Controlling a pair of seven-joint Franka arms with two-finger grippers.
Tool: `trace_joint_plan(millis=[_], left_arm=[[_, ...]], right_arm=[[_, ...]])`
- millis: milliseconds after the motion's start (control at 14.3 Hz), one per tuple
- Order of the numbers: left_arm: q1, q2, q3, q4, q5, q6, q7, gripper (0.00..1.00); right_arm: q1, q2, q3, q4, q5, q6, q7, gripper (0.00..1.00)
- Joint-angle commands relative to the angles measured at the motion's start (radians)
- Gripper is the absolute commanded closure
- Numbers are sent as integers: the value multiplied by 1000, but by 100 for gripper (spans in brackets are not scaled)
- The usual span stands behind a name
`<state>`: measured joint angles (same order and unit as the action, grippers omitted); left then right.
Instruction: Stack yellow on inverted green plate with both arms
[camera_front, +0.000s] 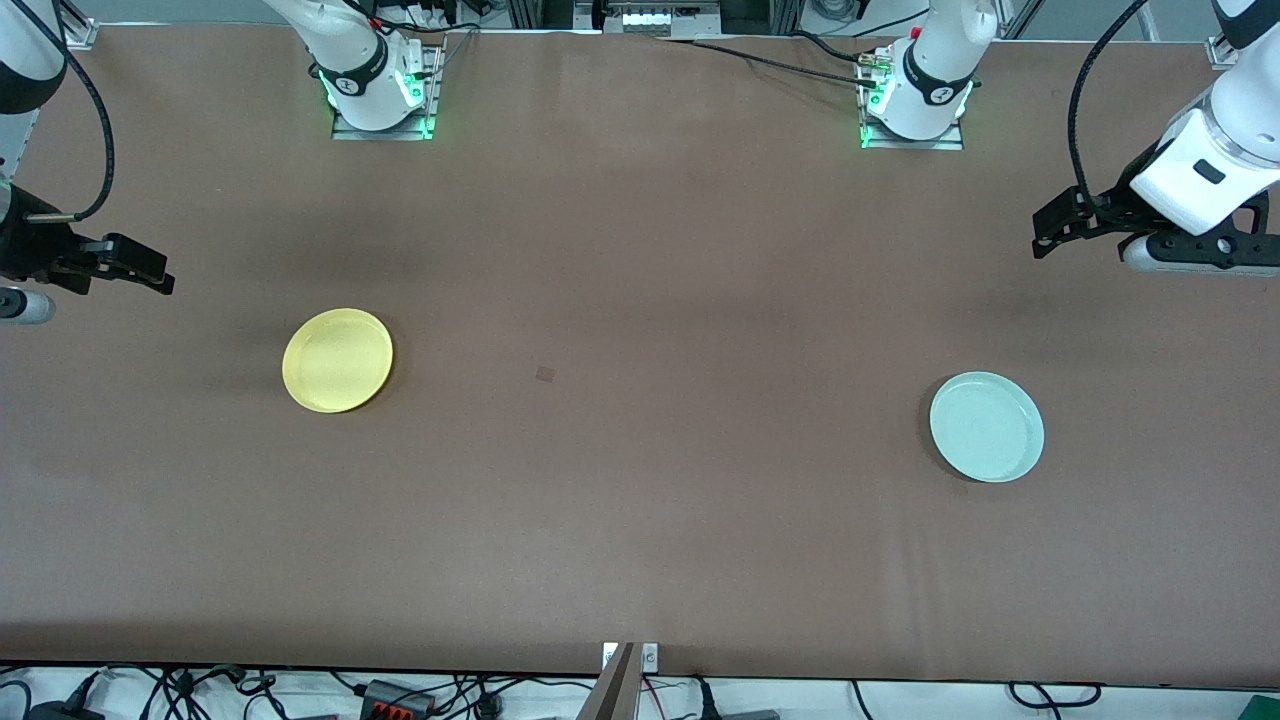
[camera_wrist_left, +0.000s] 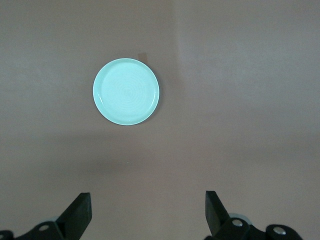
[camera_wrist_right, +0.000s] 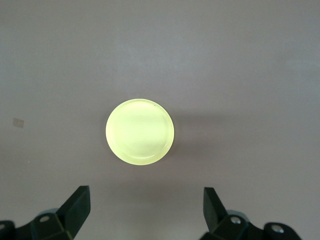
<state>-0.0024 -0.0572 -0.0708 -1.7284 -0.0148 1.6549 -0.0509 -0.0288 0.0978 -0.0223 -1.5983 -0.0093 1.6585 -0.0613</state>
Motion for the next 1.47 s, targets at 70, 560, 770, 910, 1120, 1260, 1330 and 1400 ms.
trace_joint_plan(millis=[70, 560, 770, 910, 1120, 1260, 1330, 1400], left_arm=[[1, 14, -7, 33, 19, -30, -13, 0], [-5, 14, -7, 33, 19, -32, -15, 0], [-5, 14, -7, 33, 19, -32, -15, 0], [-5, 14, -6, 33, 19, -32, -10, 0], [1, 16, -4, 42, 19, -32, 0, 0], [1, 20, -6, 46, 19, -32, -1, 0], [1, 26, -4, 50, 18, -32, -3, 0], [1, 31, -4, 56, 19, -32, -4, 0]], right_arm=[[-8, -4, 5, 1, 0, 4, -6, 0], [-10, -4, 1, 0, -8, -20, -18, 0], [-19, -3, 1, 0, -9, -19, -18, 0], [-22, -3, 1, -3, -11, -20, -21, 0], [-22, -9, 1, -11, -11, -20, -22, 0], [-22, -12, -1, -11, -11, -23, -46, 0], [-22, -12, -1, -11, -11, -23, -58, 0], [-22, -10, -1, -11, -11, -23, -60, 0]])
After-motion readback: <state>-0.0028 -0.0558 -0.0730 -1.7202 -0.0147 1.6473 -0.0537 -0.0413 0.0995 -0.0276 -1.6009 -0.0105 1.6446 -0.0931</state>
